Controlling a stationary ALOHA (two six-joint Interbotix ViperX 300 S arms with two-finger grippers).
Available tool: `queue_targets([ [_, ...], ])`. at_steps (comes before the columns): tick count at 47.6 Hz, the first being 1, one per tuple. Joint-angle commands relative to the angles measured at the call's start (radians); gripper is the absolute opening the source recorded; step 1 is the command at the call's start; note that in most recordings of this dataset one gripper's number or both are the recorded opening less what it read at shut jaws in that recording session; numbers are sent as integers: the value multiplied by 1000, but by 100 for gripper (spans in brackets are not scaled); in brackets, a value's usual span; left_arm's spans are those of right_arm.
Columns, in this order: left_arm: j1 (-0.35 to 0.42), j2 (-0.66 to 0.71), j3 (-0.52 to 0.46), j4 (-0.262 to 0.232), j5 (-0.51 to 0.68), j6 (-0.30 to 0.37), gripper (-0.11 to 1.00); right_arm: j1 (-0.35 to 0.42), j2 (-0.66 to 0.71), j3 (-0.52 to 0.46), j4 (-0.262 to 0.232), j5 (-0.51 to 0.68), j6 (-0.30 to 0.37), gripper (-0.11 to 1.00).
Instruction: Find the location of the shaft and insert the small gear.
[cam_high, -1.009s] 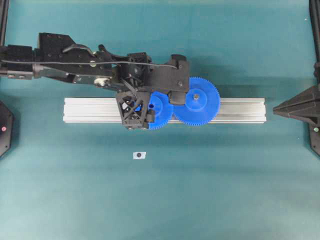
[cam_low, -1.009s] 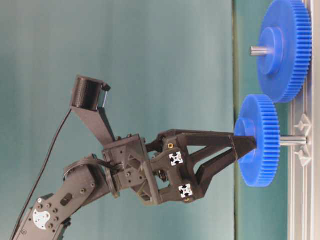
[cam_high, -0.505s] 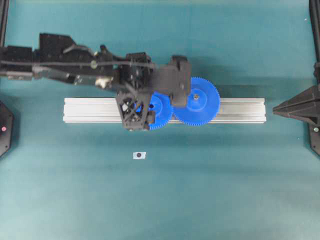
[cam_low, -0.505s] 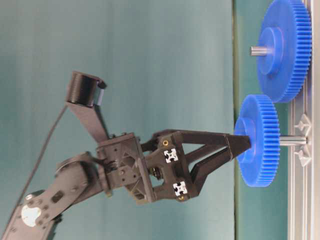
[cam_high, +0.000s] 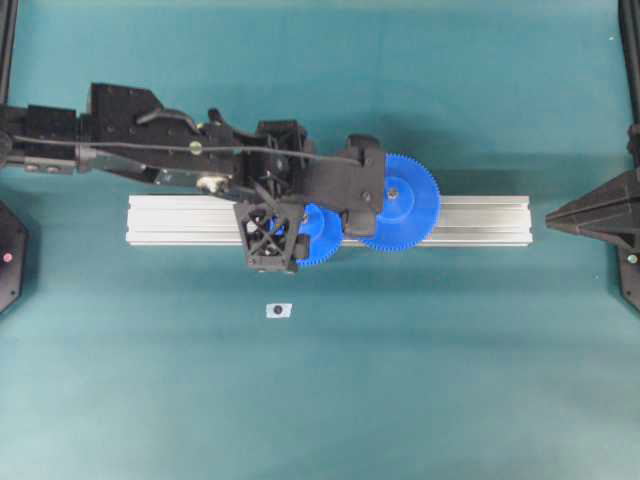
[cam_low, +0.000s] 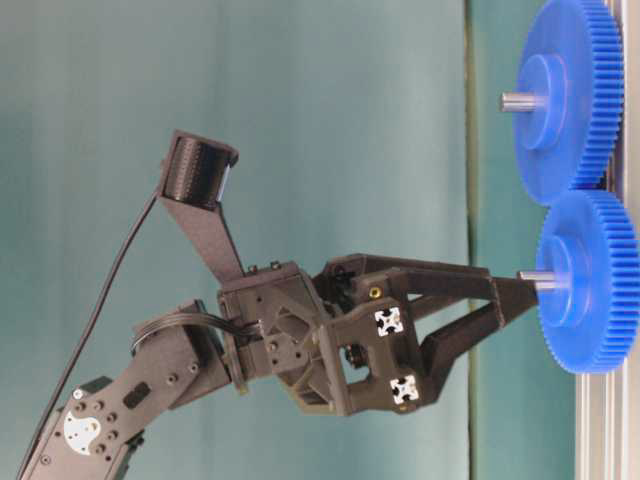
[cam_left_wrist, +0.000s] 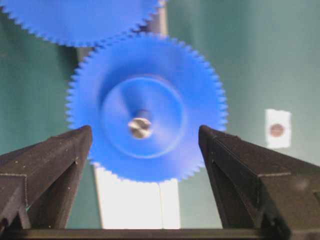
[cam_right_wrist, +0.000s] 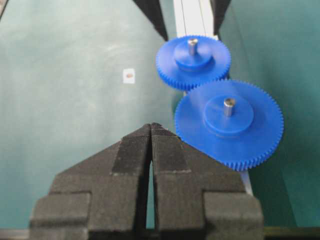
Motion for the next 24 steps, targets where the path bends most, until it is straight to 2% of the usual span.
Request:
queue_targets([
  [1,-2,-31,-32,2,8,0,87,0,8,-9,2,-9,9,3],
  [12,-20,-137,-23,2,26,-18,87,0,9,-9,2,-9,9,3],
  [24,-29,-258,32,2,-26,-97,87,0,8,-9,2,-9,9,3],
])
